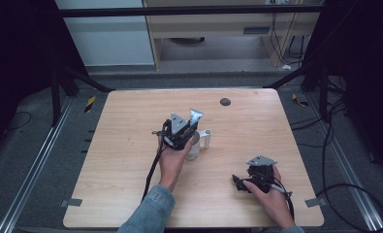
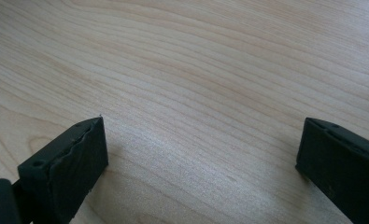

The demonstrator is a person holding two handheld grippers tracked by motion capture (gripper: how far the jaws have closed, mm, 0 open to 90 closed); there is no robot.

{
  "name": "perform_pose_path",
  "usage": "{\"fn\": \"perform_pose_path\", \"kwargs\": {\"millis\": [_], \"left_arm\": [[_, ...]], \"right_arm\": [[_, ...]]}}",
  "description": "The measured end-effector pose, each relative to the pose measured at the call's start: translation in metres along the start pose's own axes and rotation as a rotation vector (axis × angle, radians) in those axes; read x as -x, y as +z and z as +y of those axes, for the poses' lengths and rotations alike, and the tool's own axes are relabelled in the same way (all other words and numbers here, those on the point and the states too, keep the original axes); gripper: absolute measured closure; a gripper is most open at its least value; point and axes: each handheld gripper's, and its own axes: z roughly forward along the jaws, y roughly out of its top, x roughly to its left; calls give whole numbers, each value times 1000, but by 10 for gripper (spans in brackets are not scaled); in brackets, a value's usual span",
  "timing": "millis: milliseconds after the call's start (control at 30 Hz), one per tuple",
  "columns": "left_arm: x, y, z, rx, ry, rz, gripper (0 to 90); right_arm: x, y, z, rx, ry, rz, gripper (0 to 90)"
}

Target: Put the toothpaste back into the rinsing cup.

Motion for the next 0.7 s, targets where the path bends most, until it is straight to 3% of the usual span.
{"fn": "perform_pose_path", "kwargs": {"millis": [700], "left_arm": [[-2, 0, 0, 4, -3, 18, 656]], "right_arm": [[0, 0, 0, 0, 0, 0, 21]]}}
